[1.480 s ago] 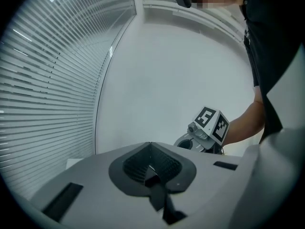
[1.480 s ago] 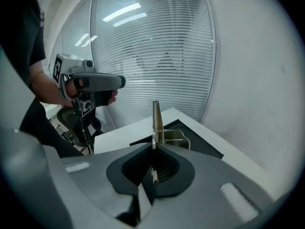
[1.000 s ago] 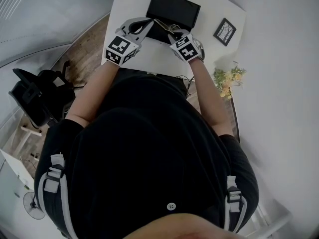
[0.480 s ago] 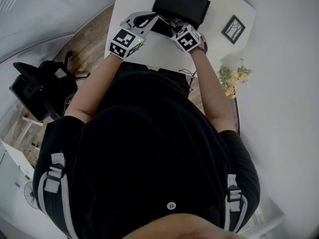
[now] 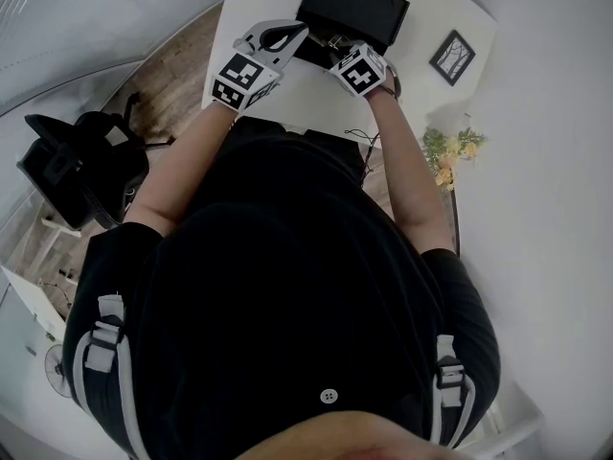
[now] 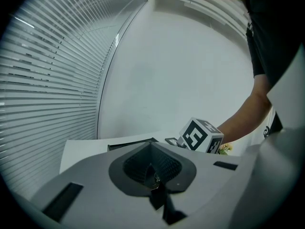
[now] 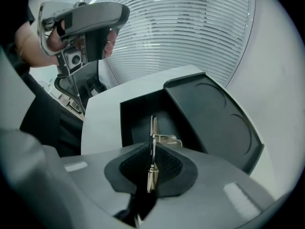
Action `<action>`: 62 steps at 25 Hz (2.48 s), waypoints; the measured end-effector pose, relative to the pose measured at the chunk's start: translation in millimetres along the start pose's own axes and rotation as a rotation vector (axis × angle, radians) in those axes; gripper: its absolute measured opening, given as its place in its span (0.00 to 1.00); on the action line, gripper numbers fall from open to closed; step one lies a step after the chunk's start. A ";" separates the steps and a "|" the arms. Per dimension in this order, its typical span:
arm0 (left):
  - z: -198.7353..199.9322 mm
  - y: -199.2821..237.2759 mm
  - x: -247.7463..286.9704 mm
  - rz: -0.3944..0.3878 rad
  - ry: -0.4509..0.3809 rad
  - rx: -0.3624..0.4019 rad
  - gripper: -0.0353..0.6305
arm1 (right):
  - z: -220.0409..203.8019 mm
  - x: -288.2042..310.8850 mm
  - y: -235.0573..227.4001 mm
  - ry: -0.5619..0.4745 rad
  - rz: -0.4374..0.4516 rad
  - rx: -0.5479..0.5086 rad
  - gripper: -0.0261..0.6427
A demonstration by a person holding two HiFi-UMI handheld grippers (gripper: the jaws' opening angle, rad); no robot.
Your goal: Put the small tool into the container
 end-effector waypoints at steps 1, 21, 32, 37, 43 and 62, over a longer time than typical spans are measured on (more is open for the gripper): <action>0.5 0.0 -0.4 -0.001 -0.005 -0.001 0.07 | 1.6 -1.9 -0.6 -0.008 -0.005 -0.002 0.12; 25.0 -7.4 -11.8 -0.019 -0.051 0.035 0.07 | 28.3 -83.6 10.9 -0.142 -0.148 -0.036 0.14; 39.7 -24.1 -19.0 -0.047 -0.061 0.050 0.07 | 36.7 -150.3 45.6 -0.535 -0.084 0.081 0.12; 51.4 -32.8 -24.3 -0.069 -0.078 0.066 0.07 | 35.2 -176.5 55.1 -0.805 -0.060 0.105 0.11; 64.8 -44.8 -29.0 -0.099 -0.117 0.071 0.07 | 30.2 -198.8 73.4 -0.989 -0.175 0.057 0.06; 101.9 -74.2 -27.4 -0.171 -0.190 0.088 0.07 | 26.7 -247.5 86.2 -1.119 -0.243 0.071 0.06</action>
Point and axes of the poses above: the fingertips, and each gripper's own axes: x forward along the fingers, y to its left, z out of its top, the point moved 6 cm from there along -x, backward along the fingers, and after that the axes turned 12 degrees about z, right-handed, at the moved point
